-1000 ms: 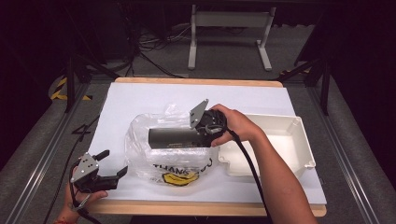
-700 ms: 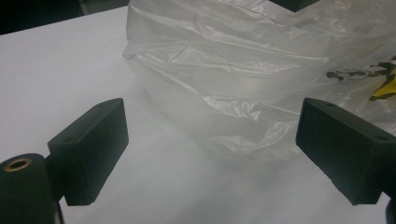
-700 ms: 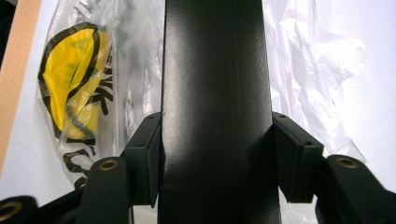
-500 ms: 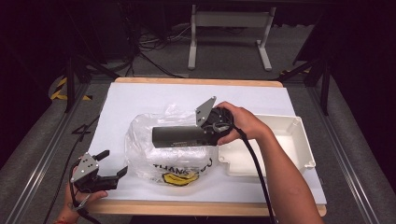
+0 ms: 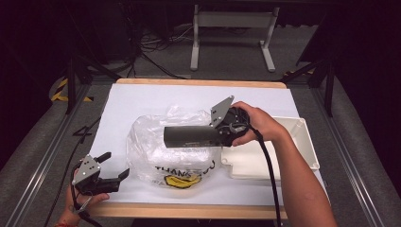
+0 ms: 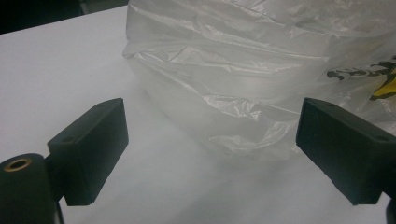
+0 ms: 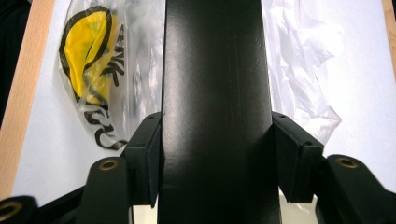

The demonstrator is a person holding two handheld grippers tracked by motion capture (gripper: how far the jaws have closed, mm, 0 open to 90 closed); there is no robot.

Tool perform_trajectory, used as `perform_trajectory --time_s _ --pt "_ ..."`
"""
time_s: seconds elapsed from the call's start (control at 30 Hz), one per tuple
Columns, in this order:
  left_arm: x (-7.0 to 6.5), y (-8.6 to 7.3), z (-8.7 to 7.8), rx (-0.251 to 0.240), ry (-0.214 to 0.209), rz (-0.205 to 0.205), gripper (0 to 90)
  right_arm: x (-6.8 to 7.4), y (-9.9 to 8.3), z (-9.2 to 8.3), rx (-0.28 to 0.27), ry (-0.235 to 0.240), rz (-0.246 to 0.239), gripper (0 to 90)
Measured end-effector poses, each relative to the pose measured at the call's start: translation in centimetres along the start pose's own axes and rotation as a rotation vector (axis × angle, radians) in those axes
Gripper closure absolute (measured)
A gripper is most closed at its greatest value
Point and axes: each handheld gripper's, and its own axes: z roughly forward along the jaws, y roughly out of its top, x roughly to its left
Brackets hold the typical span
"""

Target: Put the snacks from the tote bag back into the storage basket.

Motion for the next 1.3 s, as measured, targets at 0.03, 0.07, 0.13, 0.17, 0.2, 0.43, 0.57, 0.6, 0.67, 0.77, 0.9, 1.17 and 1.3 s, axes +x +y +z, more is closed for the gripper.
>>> perform_trajectory --time_s 0.03,0.07,0.13,0.17,0.2,0.43,0.57,0.6,0.67,0.77,0.9,1.17,1.3 --pt "0.0 0.0 0.0 0.000 -0.001 0.000 10.1 0.0 -0.2 -0.1 -0.003 0.001 0.002 42.8" --pt "0.0 0.0 0.0 0.001 -0.002 0.000 10.2 0.1 -0.3 -0.3 0.001 -0.002 0.003 42.8" --pt "0.0 0.0 0.0 0.004 -0.002 0.002 10.1 0.1 -0.4 -0.4 -0.004 -0.004 0.000 42.8" --pt "0.0 0.0 0.1 0.006 -0.002 0.004 10.1 0.2 -0.7 -0.7 -0.002 -0.009 -0.002 42.8" --pt "0.0 0.0 0.1 0.006 -0.002 0.004 10.1 0.2 -0.7 -0.7 -0.002 -0.009 -0.002 42.8" --pt "0.0 -0.1 0.1 0.007 -0.005 0.003 10.1 0.4 -1.9 -1.9 -0.004 -0.022 0.004 42.8" --pt "-0.1 -0.1 0.2 0.010 -0.005 0.000 10.1 0.6 -2.9 -3.0 0.000 -0.034 0.008 42.8" --pt "-0.1 -0.1 0.2 0.011 -0.005 0.003 10.1 0.6 -3.2 -3.3 -0.004 -0.036 0.009 42.8" --pt "-0.1 -0.1 0.2 0.015 -0.004 0.005 10.1 0.7 -3.8 -3.7 -0.002 -0.044 0.021 42.8" --pt "-0.1 -0.1 0.3 0.017 -0.003 0.006 10.1 0.9 -4.6 -4.2 0.001 -0.047 0.028 42.8" --pt "-0.1 -0.1 0.3 0.019 -0.006 0.002 10.1 1.0 -5.2 -4.6 -0.003 -0.052 0.036 42.8" --pt "-0.1 -0.1 0.4 0.021 -0.003 0.005 10.1 1.3 -6.4 -5.5 0.003 -0.051 0.045 42.8" --pt "-0.1 -0.1 0.4 0.023 -0.003 0.005 10.1 1.4 -7.0 -5.9 0.005 -0.056 0.051 42.8"
